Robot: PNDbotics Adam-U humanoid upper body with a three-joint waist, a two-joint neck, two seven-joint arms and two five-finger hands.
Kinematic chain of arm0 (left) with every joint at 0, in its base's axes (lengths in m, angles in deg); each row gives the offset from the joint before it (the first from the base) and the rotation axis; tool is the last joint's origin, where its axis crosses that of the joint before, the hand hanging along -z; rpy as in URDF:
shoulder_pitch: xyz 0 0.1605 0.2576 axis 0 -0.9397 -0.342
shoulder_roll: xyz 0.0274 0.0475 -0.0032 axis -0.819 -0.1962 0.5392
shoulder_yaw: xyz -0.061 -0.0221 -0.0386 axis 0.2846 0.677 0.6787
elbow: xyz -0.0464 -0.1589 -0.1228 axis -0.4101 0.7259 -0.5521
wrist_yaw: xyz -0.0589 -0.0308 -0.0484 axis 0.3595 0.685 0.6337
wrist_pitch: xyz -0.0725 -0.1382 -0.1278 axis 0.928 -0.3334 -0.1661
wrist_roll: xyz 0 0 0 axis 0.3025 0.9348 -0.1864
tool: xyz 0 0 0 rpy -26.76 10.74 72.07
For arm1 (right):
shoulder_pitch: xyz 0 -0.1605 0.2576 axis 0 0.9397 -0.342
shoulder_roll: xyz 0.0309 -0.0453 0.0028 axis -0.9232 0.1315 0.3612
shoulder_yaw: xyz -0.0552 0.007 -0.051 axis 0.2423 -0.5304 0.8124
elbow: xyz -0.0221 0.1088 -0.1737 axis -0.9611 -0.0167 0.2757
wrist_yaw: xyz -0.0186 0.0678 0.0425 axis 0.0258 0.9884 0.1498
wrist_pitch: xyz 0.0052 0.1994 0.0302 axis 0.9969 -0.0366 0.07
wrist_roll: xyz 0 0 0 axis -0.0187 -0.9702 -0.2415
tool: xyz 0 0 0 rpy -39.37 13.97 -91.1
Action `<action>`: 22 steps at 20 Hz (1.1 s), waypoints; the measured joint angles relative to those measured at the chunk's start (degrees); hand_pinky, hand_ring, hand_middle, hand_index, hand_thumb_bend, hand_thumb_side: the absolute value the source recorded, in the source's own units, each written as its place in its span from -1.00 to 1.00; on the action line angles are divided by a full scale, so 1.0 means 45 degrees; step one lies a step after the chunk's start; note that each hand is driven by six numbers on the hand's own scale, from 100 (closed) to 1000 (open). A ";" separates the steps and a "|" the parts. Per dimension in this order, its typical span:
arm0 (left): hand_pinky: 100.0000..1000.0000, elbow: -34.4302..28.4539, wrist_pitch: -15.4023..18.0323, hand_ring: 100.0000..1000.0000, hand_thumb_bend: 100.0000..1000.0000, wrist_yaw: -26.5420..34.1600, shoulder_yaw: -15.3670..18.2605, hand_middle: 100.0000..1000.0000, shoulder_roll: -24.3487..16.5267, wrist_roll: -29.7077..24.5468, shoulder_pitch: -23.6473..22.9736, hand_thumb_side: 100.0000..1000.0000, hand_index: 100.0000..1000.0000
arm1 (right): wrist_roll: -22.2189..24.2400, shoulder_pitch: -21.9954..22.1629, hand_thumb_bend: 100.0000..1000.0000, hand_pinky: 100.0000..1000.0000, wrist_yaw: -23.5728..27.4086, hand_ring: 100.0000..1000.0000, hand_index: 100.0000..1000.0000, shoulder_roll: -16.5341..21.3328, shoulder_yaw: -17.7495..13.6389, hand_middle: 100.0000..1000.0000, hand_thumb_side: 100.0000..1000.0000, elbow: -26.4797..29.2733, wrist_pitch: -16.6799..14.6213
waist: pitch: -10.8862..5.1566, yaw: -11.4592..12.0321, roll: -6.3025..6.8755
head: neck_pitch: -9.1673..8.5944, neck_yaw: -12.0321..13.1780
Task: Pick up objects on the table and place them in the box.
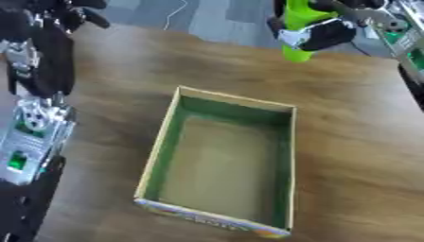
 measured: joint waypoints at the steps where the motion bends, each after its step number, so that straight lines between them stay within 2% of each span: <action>1: -0.20 0.0120 0.0021 0.13 0.06 0.0057 0.0014 0.18 -0.0001 0.0042 0.0051 0.96 0.36 | 0.0084 0.0002 -1.00 -1.00 0.0101 -1.00 -0.73 -0.0104 0.0004 -0.72 0.50 0.0109 0.0084 | -0.0007 0.0018 -0.0021 | 0.0000 0.0076; 7: -0.19 0.0330 0.0175 0.13 0.06 0.0215 0.0088 0.18 -0.0107 0.0132 0.0141 0.95 0.36 | 0.0317 0.0411 -1.00 -1.00 0.0110 -0.98 -0.76 -0.0479 0.0231 -0.67 0.62 0.1652 0.0447 | -0.0154 -0.0025 -0.0072 | 0.0001 0.0291; 12: -0.19 0.0306 0.0223 0.13 0.06 0.0218 0.0192 0.18 -0.0095 0.0152 0.0066 0.95 0.36 | 0.0015 0.1040 -1.00 -1.00 -0.1167 -0.95 -0.78 -0.1006 -0.0049 -0.65 0.66 0.3201 0.0754 | -0.0157 -0.0270 0.0151 | 0.0001 -0.0136; 17: -0.19 0.0094 0.0229 0.13 0.06 0.0216 0.0220 0.18 -0.0081 0.0158 -0.0166 0.95 0.35 | -0.0388 0.1412 -1.00 -1.00 -0.2761 -0.93 -0.78 -0.1391 -0.0212 -0.63 0.67 0.3574 0.0758 | -0.0123 -0.0328 0.0314 | 0.0001 -0.0518; 22: -0.19 -0.0100 0.0246 0.13 0.06 0.0209 0.0224 0.18 -0.0029 0.0179 -0.0261 0.94 0.35 | -0.0621 0.1586 -1.00 -1.00 -0.3609 -0.93 -0.78 -0.1587 -0.0139 -0.64 0.65 0.3559 0.0618 | -0.0094 -0.0354 0.0410 | 0.0001 -0.0714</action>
